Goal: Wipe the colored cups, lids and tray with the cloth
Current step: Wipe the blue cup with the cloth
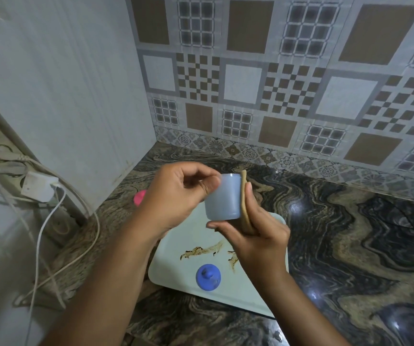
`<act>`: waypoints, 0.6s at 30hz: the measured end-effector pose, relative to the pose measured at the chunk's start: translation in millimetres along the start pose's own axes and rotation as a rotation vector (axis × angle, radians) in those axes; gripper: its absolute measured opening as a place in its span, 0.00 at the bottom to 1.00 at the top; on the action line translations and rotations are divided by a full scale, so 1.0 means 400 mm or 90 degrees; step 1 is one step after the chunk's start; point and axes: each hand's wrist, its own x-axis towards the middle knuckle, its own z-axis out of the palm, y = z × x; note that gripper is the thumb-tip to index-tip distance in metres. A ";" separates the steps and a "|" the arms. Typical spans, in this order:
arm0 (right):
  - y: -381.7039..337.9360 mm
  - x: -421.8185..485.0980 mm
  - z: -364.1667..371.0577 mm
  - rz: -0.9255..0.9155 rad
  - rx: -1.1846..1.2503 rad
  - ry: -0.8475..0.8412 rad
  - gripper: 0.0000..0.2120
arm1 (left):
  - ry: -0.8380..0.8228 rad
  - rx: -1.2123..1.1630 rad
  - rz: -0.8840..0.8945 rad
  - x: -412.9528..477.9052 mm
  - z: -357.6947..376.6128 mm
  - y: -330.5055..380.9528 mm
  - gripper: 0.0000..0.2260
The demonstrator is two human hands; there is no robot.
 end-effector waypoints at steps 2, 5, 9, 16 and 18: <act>0.019 0.003 -0.006 -0.078 -0.093 0.025 0.38 | 0.013 0.141 0.074 -0.007 0.015 0.009 0.03; 0.011 -0.011 0.001 -0.020 -0.002 0.041 0.40 | 0.027 0.106 0.064 -0.017 0.020 0.014 0.09; -0.004 -0.009 0.001 0.134 0.165 0.068 0.42 | -0.035 -0.031 -0.020 -0.009 -0.011 -0.013 0.14; 0.008 0.009 -0.013 -0.116 -0.125 0.011 0.37 | 0.042 0.136 0.050 -0.009 0.007 0.000 0.07; 0.031 0.010 -0.017 -0.151 -0.149 0.022 0.37 | 0.063 0.188 0.101 -0.022 0.023 0.015 0.06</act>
